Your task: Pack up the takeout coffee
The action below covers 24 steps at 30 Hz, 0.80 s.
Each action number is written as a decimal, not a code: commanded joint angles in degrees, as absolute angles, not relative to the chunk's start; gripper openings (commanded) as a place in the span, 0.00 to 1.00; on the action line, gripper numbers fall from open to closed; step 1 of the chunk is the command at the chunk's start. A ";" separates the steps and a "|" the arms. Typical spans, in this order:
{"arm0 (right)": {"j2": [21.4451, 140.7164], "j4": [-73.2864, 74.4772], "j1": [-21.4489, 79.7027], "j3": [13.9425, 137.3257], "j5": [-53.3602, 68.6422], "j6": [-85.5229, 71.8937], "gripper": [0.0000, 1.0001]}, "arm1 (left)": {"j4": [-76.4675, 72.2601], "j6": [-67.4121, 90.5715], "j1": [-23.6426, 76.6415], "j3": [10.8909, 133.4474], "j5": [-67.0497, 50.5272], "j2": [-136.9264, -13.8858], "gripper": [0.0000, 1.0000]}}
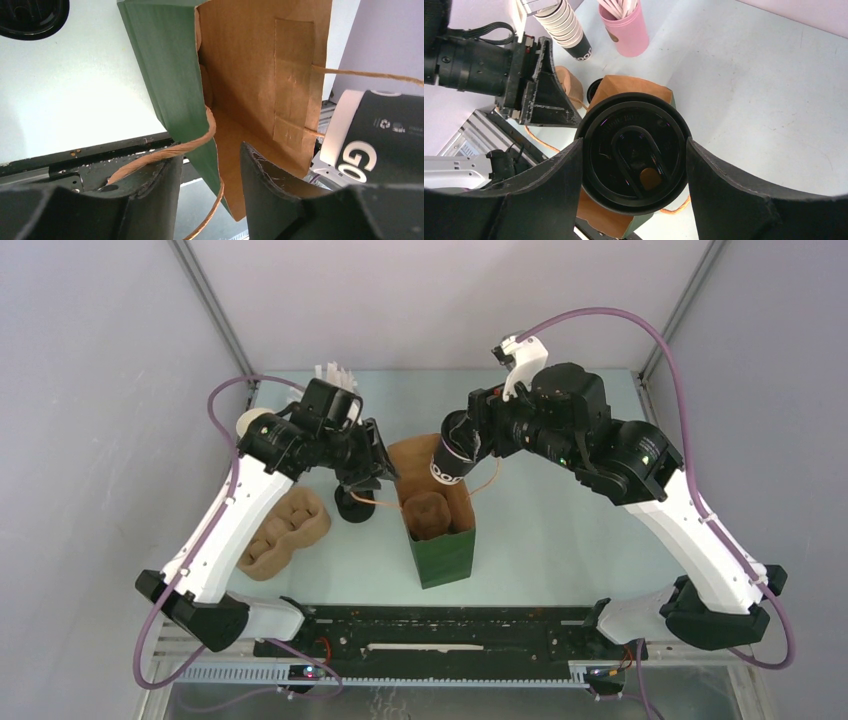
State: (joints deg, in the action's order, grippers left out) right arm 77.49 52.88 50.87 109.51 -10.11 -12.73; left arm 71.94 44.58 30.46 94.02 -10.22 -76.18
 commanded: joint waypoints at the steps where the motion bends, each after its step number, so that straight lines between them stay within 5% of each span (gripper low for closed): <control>1: 78.25 52.32 52.01 112.26 -11.33 -12.07 0.33 | 65.17 46.25 30.24 91.51 -10.80 -76.21 0.51; 9: 79.52 53.48 53.04 113.84 -12.04 -11.47 0.33 | 65.05 46.34 30.30 90.53 -5.59 -76.50 0.38; 18: 79.72 53.53 53.35 113.12 -12.04 -11.60 0.33 | 63.66 47.80 31.97 89.81 -4.12 -78.67 0.44; 24: 79.72 53.26 53.76 113.04 -12.28 -11.52 0.33 | 62.53 47.69 32.50 90.24 -2.83 -80.07 0.34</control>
State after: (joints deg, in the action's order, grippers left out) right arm 80.05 54.33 52.80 111.92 -11.51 -12.25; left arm 64.62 47.11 32.03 90.43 -4.67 -79.44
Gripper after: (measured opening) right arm 0.759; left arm 0.363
